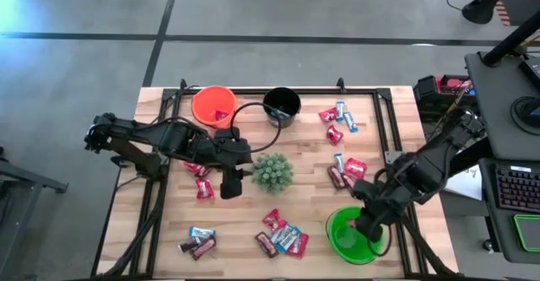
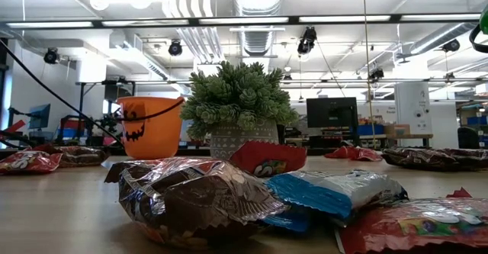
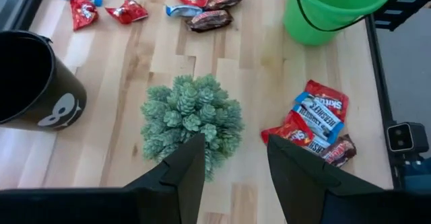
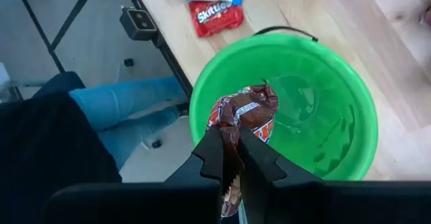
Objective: Organize candy in baskets
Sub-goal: Put the brown chocolate bar into the green bucket, then put the white chocolate bar into the black bucket
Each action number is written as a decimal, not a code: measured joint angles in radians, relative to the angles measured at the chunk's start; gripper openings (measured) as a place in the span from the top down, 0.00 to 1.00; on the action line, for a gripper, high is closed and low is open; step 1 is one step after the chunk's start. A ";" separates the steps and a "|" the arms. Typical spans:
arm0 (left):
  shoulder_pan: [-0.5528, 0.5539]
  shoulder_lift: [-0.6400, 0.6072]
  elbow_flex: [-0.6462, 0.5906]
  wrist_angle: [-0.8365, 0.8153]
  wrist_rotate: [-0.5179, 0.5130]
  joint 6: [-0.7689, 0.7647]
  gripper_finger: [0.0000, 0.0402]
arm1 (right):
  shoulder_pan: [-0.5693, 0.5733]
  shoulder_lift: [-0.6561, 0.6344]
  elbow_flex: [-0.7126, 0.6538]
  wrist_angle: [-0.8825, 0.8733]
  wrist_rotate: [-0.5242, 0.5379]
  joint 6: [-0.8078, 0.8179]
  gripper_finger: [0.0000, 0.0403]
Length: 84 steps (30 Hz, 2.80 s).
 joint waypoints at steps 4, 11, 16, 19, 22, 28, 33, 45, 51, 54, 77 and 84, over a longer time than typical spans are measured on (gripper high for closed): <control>0.000 0.000 0.000 0.003 0.000 0.000 0.65 | 0.011 0.003 0.000 0.000 -0.007 0.002 0.93; 0.000 0.000 0.000 0.036 0.000 -0.010 0.65 | 0.010 0.016 0.000 -0.005 -0.008 -0.005 0.73; 0.000 0.000 0.000 0.036 0.010 -0.020 0.65 | 0.010 0.030 -0.001 -0.004 -0.007 -0.020 0.62; 0.000 0.000 0.000 0.036 0.073 -0.018 0.65 | 0.003 0.041 -0.001 0.004 0.010 -0.083 0.58; -0.001 0.000 0.000 0.035 0.100 -0.017 0.65 | -0.018 0.058 -0.001 0.028 0.020 -0.170 0.56; 0.000 0.000 0.000 0.023 0.100 -0.018 0.65 | -0.077 0.100 -0.001 0.080 0.021 -0.309 0.56; 0.000 0.000 0.000 -0.016 0.101 -0.027 0.65 | -0.127 0.139 -0.001 0.135 0.023 -0.416 0.56; 0.000 0.000 0.000 -0.026 0.131 -0.068 0.65 | -0.227 0.223 -0.001 0.347 0.011 -0.642 0.56; 0.000 0.000 0.000 -0.026 0.131 -0.070 0.65 | -0.271 0.279 -0.001 0.432 -0.031 -0.716 0.56; 0.000 0.000 0.000 -0.026 0.132 -0.078 0.65 | -0.283 0.313 -0.001 0.495 -0.071 -0.734 0.56; 0.000 0.000 0.001 -0.032 0.155 -0.079 0.65 | -0.296 0.534 -0.001 0.582 -0.138 -1.078 0.56; 0.000 0.000 0.001 -0.031 0.157 -0.100 0.65 | -0.296 0.568 0.000 0.615 -0.138 -1.129 0.56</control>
